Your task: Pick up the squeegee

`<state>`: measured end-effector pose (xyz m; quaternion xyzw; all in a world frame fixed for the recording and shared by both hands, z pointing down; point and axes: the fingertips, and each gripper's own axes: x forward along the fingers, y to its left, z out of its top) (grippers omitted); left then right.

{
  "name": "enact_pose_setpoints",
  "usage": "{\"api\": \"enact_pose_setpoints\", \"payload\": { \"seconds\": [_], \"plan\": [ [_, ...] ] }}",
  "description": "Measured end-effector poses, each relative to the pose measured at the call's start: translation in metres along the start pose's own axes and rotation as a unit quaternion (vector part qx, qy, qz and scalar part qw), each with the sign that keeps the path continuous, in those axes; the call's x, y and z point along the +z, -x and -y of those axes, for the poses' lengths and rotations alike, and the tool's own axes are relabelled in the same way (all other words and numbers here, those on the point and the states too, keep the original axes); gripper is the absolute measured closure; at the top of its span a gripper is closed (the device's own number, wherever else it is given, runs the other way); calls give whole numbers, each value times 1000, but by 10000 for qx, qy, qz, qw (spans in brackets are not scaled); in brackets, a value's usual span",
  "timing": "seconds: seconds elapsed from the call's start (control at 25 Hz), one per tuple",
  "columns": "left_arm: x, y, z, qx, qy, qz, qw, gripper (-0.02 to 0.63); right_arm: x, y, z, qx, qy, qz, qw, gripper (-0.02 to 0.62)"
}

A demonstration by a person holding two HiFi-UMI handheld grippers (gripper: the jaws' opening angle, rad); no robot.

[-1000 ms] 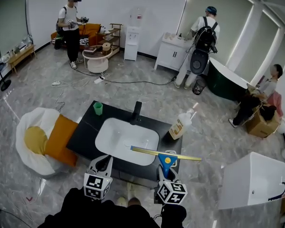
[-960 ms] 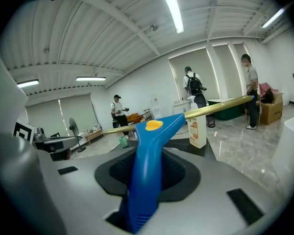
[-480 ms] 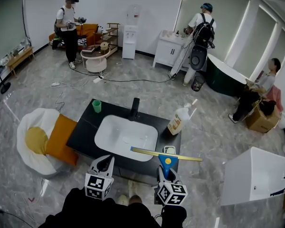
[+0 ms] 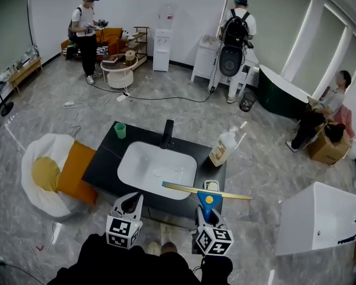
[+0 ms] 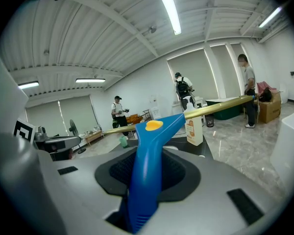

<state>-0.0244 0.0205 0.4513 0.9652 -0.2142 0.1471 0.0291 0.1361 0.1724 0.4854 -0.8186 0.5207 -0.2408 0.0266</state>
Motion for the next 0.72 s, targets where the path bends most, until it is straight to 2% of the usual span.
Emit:
{"api": "enact_pose_setpoints", "payload": {
  "seconds": [0.72],
  "plan": [
    [3,-10,-1,30,8,-38,10000,581,6,-11,1,62,45,-59,10000,469]
  ]
}}
